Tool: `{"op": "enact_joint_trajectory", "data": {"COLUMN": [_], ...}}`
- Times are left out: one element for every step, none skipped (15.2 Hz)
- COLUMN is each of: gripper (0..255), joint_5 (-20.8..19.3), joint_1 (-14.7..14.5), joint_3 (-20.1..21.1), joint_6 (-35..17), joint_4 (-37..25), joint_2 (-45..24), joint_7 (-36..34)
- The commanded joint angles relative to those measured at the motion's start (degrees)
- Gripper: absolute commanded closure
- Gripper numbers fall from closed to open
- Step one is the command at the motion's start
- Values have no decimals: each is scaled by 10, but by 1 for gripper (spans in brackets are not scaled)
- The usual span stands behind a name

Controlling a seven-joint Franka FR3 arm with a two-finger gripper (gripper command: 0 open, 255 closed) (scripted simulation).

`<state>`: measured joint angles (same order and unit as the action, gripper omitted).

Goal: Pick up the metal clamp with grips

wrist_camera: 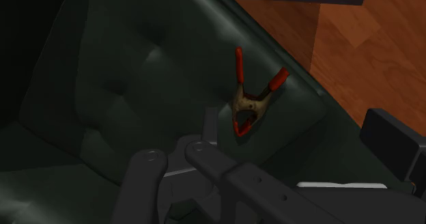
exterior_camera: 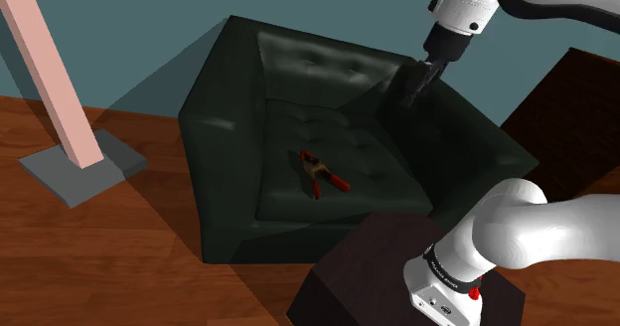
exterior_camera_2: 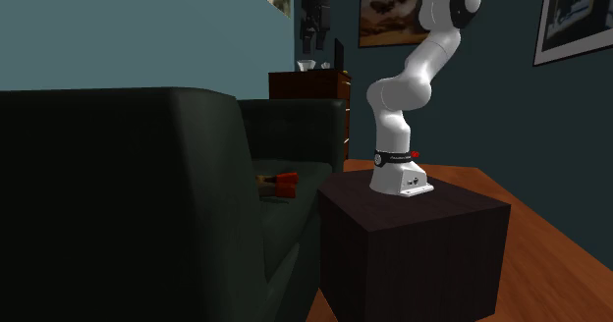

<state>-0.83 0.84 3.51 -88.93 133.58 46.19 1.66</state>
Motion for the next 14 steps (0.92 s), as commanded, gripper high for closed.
{"op": "enact_joint_trajectory", "data": {"gripper": [0, 0, 0, 0, 0, 0, 0, 0, 0, 0, 0, 0, 0, 0], "joint_5": [0, 0, -1, -1, -1, -2, -2, -3, -3, -4, -5, -5, -6, -7], "joint_1": [0, 0, -1, -1, -1, -1, -1, -1, -1, -1, -1, -1, -1, 0], "joint_3": [0, -1, -1, -2, -2, -3, -3, -4, -4, -5, -5, -5, -5, -6], "joint_6": [0, -20, -40, -60, -80, -100, -121, -142, -164, -185, -207, -229, -251, -274], "joint_4": [0, 16, 32, 47, 61, 75, 88, 100, 111, 122, 132, 141, 149, 157], "joint_2": [0, -4, -8, -14, -20, -27, -36, -45, -55, -66, -78, -92, -106, -121], "joint_7": [0, 1, 3, 4, 5, 6, 8, 9, 10, 11, 12, 13, 14, 15]}}
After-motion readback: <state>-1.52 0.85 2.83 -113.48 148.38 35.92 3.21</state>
